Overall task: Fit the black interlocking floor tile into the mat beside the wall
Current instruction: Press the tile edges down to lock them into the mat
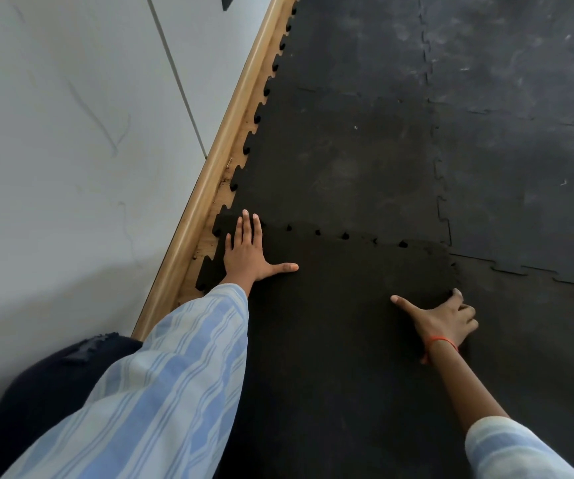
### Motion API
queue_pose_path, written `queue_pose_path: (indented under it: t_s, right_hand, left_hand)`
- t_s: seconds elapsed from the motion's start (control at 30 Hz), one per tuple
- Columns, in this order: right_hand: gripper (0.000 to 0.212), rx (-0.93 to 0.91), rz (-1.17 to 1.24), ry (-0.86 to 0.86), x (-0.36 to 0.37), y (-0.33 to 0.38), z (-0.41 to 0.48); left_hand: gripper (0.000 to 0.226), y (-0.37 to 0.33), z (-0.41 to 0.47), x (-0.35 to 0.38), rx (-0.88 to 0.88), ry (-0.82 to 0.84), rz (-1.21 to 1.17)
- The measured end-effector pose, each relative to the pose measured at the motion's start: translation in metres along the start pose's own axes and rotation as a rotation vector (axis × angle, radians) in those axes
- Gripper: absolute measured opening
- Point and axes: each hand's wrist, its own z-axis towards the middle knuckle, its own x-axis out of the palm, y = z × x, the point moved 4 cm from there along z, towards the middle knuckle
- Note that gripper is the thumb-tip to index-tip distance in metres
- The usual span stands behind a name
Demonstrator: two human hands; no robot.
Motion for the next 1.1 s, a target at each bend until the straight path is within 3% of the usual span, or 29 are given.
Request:
queue_pose_path:
  t_s: [0.47, 0.6, 0.8, 0.87, 0.97, 1.1]
  right_hand:
    - [0.108, 0.022, 0.047, -0.011, 0.003, -0.007, -0.013]
    - [0.090, -0.293, -0.165, -0.088, 0.017, 0.028, -0.028]
    - [0.082, -0.802, -0.493, 0.363, 0.066, 0.102, -0.032]
    - [0.078, -0.915, -0.564, 0.478, 0.074, 0.124, -0.033]
    - [0.083, -0.954, -0.629, 0.564, 0.085, 0.151, -0.031]
    - [0.091, -0.933, -0.775, 0.599, 0.094, 0.164, -0.028]
  left_hand:
    - [0.134, -0.002, -0.003, 0.008, 0.052, 0.069, 0.043]
    - [0.136, 0.002, -0.001, 0.012, 0.060, 0.047, 0.040]
    - [0.134, -0.001, 0.005, 0.004, 0.037, 0.129, 0.063]
    - [0.125, -0.013, 0.003, 0.000, 0.117, 0.117, 0.066]
    - [0.108, -0.038, -0.002, -0.002, 0.331, 0.088, 0.089]
    - [0.103, -0.048, -0.002, -0.006, 0.307, 0.137, 0.096]
